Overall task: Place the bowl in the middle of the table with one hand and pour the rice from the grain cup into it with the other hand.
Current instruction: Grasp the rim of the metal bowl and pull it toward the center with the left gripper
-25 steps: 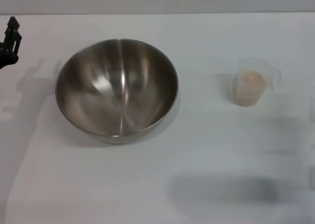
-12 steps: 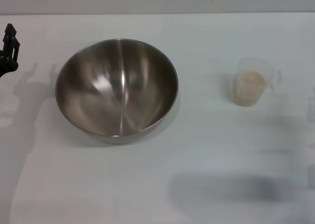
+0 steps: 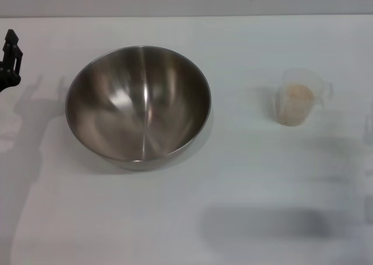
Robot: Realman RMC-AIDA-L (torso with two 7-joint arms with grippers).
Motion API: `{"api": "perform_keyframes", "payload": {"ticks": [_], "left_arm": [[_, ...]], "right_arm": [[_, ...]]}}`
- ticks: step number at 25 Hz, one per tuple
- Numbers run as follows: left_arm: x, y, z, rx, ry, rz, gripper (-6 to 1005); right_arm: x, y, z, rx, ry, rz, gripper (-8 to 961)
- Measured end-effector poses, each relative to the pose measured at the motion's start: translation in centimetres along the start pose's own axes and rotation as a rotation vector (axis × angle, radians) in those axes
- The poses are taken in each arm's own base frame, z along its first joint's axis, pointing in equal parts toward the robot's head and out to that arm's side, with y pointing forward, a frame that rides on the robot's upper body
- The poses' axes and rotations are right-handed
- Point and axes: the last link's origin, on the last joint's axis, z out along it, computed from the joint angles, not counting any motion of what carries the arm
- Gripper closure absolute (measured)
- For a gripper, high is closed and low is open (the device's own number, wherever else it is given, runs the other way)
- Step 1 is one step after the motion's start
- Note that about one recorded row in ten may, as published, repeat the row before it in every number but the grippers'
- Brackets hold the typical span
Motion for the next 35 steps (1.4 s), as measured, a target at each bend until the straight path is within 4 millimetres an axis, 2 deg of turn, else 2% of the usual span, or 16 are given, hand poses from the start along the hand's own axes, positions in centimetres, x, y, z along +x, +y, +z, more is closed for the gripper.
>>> {"api": "perform_keyframes", "payload": {"ticks": [28,35], "left_arm": [[0.10,-0.33,-0.24,0.005,0.019,-0.007,540],[0.42,0.02,0.22,-0.008,0.032,-0.003,539]], "right_arm": [[0.08,0.51,0.41,-0.015,0.011,0.012,532],[0.16,0.42,0.15,-0.011,0.018,0.013,531]]}}
